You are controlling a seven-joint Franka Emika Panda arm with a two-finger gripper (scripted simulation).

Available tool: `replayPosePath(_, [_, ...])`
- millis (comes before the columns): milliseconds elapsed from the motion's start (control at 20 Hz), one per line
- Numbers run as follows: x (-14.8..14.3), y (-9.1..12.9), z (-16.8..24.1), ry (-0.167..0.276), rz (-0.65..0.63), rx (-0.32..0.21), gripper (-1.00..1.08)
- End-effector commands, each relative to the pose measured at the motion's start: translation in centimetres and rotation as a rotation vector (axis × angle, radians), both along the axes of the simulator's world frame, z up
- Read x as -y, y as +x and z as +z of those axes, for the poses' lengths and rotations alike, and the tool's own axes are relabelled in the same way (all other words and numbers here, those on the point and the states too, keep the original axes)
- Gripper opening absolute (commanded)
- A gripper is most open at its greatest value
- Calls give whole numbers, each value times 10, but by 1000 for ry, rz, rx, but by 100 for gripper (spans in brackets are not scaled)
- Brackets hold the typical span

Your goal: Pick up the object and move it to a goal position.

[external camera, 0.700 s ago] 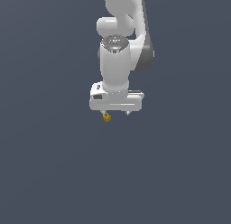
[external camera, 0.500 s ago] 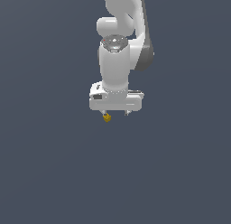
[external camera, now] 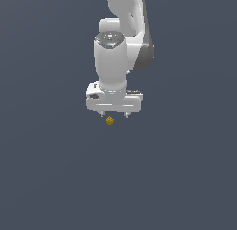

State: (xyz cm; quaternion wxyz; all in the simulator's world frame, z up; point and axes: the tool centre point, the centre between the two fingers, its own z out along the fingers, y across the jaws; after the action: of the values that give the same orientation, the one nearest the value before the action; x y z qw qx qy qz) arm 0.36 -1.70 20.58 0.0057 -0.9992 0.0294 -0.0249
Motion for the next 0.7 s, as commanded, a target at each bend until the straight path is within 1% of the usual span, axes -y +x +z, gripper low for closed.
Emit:
replayPosePath(0, [-1,0,-1,0,0,-1,100])
replayPosePath(350, [1,-6,-12,5,-53,-5,100])
replayPosePath(650, [5,-17,-34,11,-157,-14,100])
